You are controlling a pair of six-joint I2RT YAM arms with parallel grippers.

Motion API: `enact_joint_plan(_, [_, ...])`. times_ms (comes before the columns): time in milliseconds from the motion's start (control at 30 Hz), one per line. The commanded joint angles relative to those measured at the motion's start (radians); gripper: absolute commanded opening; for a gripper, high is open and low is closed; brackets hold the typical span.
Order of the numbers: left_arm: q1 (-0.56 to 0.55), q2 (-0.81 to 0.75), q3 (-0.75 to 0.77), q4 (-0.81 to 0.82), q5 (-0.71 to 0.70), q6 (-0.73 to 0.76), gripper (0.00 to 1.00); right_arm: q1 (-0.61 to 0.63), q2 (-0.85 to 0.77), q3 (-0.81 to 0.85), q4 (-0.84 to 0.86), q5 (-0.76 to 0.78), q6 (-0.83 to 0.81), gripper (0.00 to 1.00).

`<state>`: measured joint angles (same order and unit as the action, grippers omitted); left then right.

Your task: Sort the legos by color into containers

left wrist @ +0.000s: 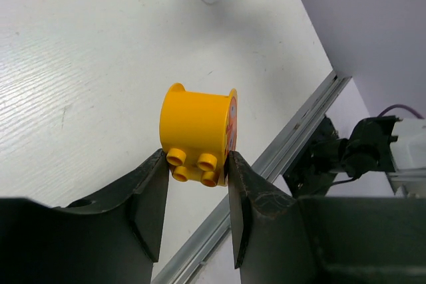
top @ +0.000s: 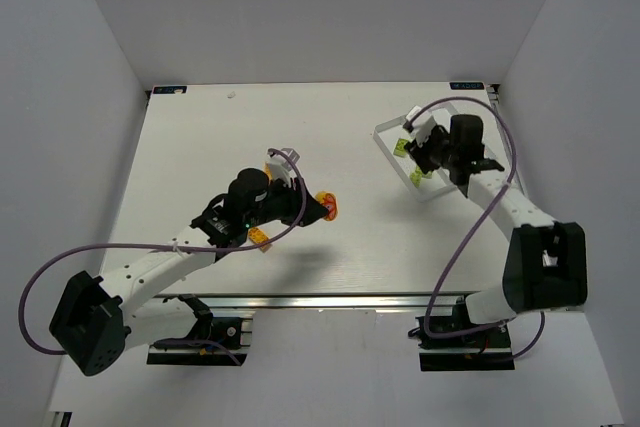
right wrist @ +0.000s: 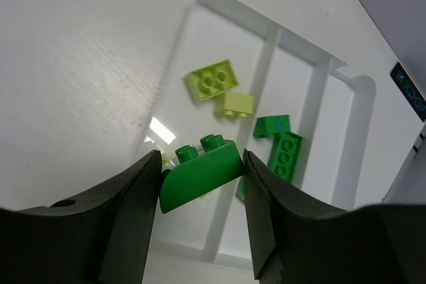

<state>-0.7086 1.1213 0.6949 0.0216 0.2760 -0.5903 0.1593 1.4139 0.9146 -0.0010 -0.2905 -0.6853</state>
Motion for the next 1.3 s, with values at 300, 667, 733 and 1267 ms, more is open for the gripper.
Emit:
enact_joint_plan(300, [-0.005,-0.08,-0.041,-0.068,0.068,0.142,0.1,-0.187,0.287,0.316,-0.168,0.005,0.078,0.04])
enact_joint_plan(667, [-0.005,-0.118,-0.049,-0.041,0.112,0.133,0.11,-0.233,0.418,0.418,-0.228,0.021,0.102,0.25])
enact_joint_plan(733, [-0.005,-0.118,-0.049,-0.038,0.115,0.133,0.11,-0.237,0.425,0.425,-0.248,0.008,0.105,0.38])
enact_joint_plan(1267, [-0.005,0.004,0.132,-0.133,0.271,0.294,0.11,-0.241,0.101,0.227,-0.304,-0.514,-0.084,0.89])
